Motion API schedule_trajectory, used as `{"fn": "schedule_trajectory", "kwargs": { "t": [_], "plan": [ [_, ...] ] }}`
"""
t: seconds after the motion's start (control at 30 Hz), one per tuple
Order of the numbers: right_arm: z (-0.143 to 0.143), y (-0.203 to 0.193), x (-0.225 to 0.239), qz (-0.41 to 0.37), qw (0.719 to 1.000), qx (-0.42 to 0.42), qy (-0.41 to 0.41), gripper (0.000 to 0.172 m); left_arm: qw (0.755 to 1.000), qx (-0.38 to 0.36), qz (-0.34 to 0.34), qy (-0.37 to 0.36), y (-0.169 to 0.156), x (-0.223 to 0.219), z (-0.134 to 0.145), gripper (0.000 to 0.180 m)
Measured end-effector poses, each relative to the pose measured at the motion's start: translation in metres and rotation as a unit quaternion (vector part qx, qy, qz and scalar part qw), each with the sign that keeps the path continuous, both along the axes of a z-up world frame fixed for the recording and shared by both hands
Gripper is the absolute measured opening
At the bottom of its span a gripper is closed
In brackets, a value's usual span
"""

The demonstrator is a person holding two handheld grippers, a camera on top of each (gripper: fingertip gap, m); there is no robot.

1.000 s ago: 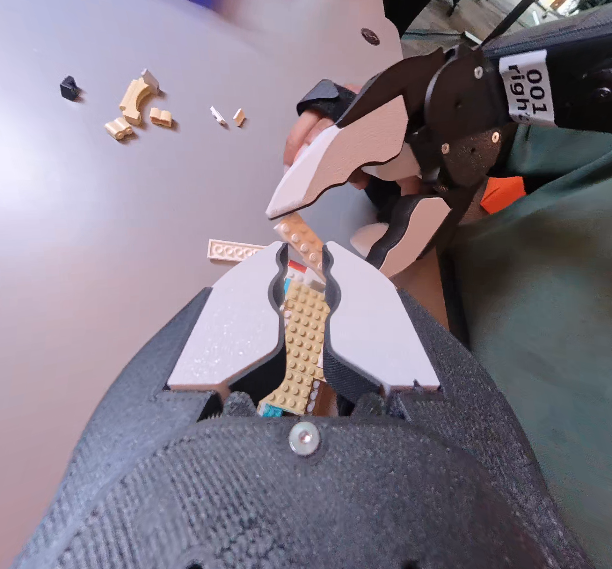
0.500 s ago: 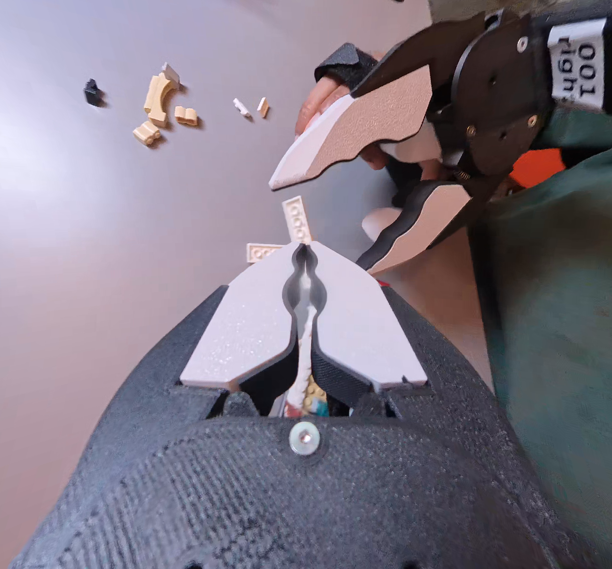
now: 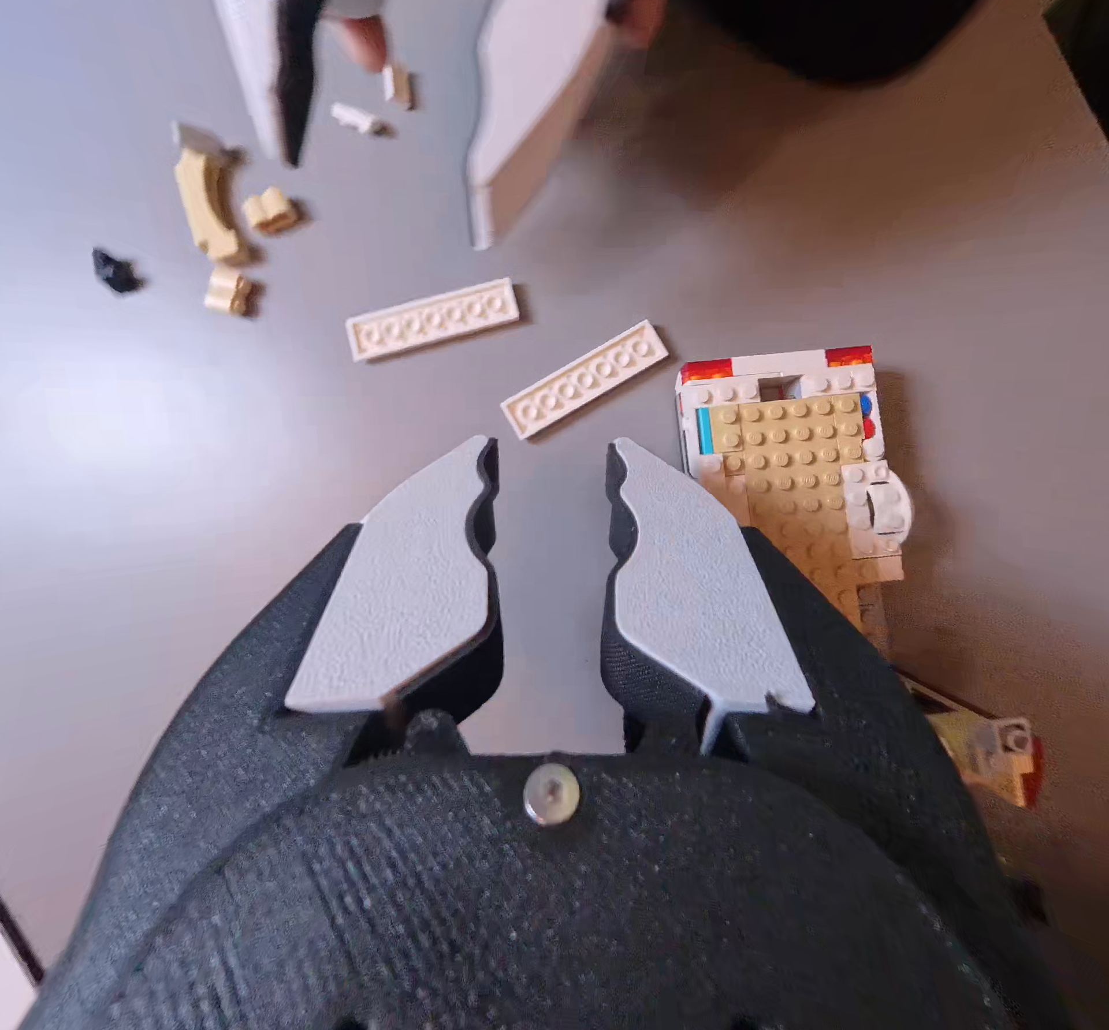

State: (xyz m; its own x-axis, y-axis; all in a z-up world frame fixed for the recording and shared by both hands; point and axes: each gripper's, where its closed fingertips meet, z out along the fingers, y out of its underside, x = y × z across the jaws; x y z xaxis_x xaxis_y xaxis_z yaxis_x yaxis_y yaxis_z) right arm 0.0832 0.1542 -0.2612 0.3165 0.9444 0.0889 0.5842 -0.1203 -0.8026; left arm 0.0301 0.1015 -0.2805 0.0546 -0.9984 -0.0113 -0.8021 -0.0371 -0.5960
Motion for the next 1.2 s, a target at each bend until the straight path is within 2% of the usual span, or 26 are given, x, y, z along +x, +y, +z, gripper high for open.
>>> {"fn": "schedule_trajectory", "kwargs": {
  "t": [0.07,0.2,0.27,0.33,0.4,0.5,0.57,0.63,0.7,0.77,0.87,0.97,1.03,1.1,1.13,1.2],
  "plan": [
    [0.004,0.01,0.003,-0.028,0.999,-0.007,0.021,0.053,0.998,0.031,-0.046,0.022,0.0,0.01,-0.007,0.036],
    [0.01,0.023,0.008,-0.059,0.996,-0.018,0.06,0.054,0.989,0.033,-0.115,0.091,0.007,0.015,-0.03,0.046],
    [0.013,0.03,0.011,-0.074,0.994,-0.013,0.077,0.054,0.986,-0.008,-0.137,0.09,0.001,0.019,-0.034,0.04],
    [0.014,0.035,0.014,-0.086,0.992,-0.009,0.089,0.053,0.984,-0.012,-0.154,0.091,-0.001,0.02,-0.033,0.02],
    [0.014,0.037,0.016,-0.092,0.991,-0.01,0.097,0.052,0.984,-0.007,-0.139,0.114,0.001,0.012,-0.033,0.018],
    [0.015,0.037,0.015,-0.095,0.99,-0.001,0.102,0.051,0.991,0.034,-0.069,0.109,0.007,-0.015,-0.017,0.018],
    [0.017,0.037,0.015,-0.094,0.99,0.012,0.103,0.051,0.995,0.071,0.007,0.068,0.007,-0.041,0.019,0.017],
    [0.017,0.035,0.014,-0.089,0.991,0.021,0.098,0.051,0.987,0.12,0.097,0.048,0.001,-0.084,0.063,0.017],
    [0.015,0.032,0.013,-0.083,0.992,0.028,0.088,0.05,0.961,0.163,0.212,0.073,-0.015,-0.148,0.099,0.017],
    [0.012,0.03,0.01,-0.076,0.994,0.031,0.078,0.05,0.915,0.166,0.344,0.132,-0.046,-0.228,0.115,0.017],
    [0.008,0.025,0.005,-0.064,0.995,0.027,0.07,0.05,0.849,0.101,0.487,0.181,-0.11,-0.32,0.103,0.018],
    [0.002,0.019,-0.001,-0.052,0.997,0.025,0.06,0.049,0.801,0.044,0.564,0.197,-0.153,-0.369,0.076,0.018],
    [-0.001,0.016,-0.004,-0.046,0.997,0.024,0.054,0.049,0.788,0.042,0.584,0.19,-0.159,-0.383,0.062,0.02],
    [-0.003,0.014,-0.007,-0.044,0.997,0.024,0.051,0.049,0.77,0.06,0.606,0.191,-0.158,-0.393,0.058,0.042],
    [-0.003,0.013,-0.007,-0.044,0.997,0.025,0.05,0.049,0.765,0.081,0.61,0.189,-0.154,-0.394,0.063,0.048],
    [-0.003,0.012,-0.008,-0.044,0.997,0.027,0.052,0.049,0.778,0.142,0.595,0.143,-0.135,-0.374,0.079,0.05]
  ]
}}
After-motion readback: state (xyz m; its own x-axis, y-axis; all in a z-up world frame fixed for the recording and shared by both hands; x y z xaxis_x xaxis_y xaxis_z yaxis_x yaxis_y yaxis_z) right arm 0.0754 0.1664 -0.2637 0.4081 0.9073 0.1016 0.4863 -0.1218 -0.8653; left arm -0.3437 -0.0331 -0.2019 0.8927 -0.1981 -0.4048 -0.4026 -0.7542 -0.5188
